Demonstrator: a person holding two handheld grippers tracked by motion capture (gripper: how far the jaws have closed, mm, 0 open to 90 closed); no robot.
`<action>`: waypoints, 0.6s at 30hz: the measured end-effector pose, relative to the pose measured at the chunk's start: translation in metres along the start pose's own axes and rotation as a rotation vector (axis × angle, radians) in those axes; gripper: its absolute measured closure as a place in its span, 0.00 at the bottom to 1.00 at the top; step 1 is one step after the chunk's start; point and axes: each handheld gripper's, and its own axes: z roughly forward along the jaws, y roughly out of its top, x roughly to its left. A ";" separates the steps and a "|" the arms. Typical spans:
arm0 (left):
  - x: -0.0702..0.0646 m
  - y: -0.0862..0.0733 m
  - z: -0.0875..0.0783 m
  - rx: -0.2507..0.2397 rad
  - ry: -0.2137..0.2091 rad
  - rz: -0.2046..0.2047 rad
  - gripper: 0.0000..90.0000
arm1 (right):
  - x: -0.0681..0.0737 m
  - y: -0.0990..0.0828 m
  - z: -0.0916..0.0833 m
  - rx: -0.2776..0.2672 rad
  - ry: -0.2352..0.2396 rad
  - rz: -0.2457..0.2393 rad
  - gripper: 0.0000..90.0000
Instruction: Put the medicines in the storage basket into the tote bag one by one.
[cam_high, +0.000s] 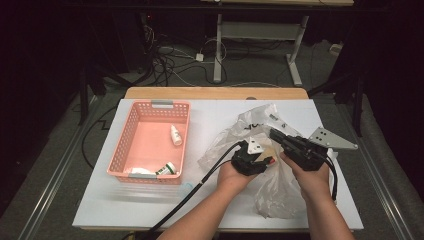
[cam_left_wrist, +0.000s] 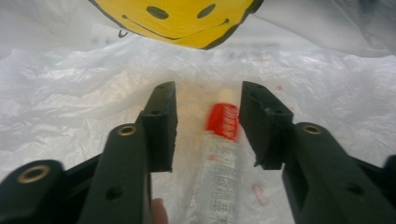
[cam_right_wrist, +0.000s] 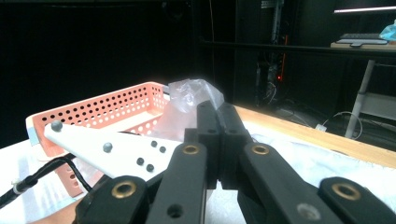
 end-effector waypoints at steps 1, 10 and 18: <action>-0.001 0.000 -0.001 0.006 -0.003 -0.002 0.58 | 0.000 0.000 0.000 0.000 0.001 -0.005 1.00; -0.014 -0.006 -0.024 -0.002 -0.064 0.032 0.48 | 0.000 -0.002 0.001 0.014 -0.003 -0.010 1.00; -0.020 -0.018 -0.054 -0.022 -0.086 0.031 0.38 | 0.002 -0.003 -0.001 0.022 -0.009 -0.018 1.00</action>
